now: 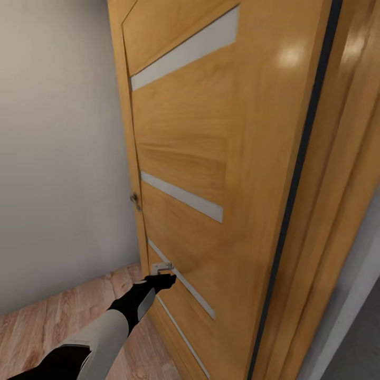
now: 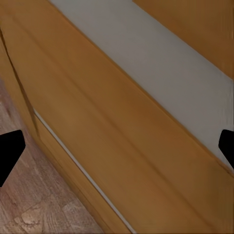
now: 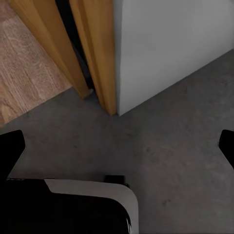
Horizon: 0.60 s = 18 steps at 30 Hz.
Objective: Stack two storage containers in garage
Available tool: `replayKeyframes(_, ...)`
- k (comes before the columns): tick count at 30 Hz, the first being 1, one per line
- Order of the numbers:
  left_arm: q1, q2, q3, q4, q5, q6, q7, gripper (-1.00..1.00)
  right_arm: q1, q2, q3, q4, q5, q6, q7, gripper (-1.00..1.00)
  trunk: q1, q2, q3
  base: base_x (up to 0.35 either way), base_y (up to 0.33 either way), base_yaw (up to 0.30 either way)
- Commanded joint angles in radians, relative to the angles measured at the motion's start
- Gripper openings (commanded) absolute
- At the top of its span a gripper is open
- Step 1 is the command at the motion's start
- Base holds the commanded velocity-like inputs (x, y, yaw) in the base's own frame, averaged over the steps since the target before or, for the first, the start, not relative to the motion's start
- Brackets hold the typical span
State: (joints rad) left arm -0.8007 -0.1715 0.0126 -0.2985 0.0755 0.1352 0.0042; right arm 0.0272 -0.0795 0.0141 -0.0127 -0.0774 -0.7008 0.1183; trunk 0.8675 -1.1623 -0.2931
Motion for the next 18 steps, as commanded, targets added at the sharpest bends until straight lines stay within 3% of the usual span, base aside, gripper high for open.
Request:
replayKeyframes(1,0.000,0.000,0.001,-0.002,0.008,0.006,0.000,1.00,0.000,0.000,0.001,-0.001,-0.008,-0.001,0.007,1.00,0.000,-0.001,-0.001,0.119,0.178,0.000)
replayKeyframes(6,0.000,0.000,0.001,-0.002,0.008,0.006,0.000,1.00,0.000,0.000,0.001,-0.002,-0.008,-0.002,0.007,1.00,0.000,-0.001,-0.001,0.077,0.125,0.000)
replayKeyframes(18,0.000,-0.001,0.001,-0.002,0.008,0.006,0.000,1.00,0.000,0.000,0.001,-0.002,-0.008,0.000,0.008,1.00,0.000,-0.001,-0.001,0.004,0.007,0.000)
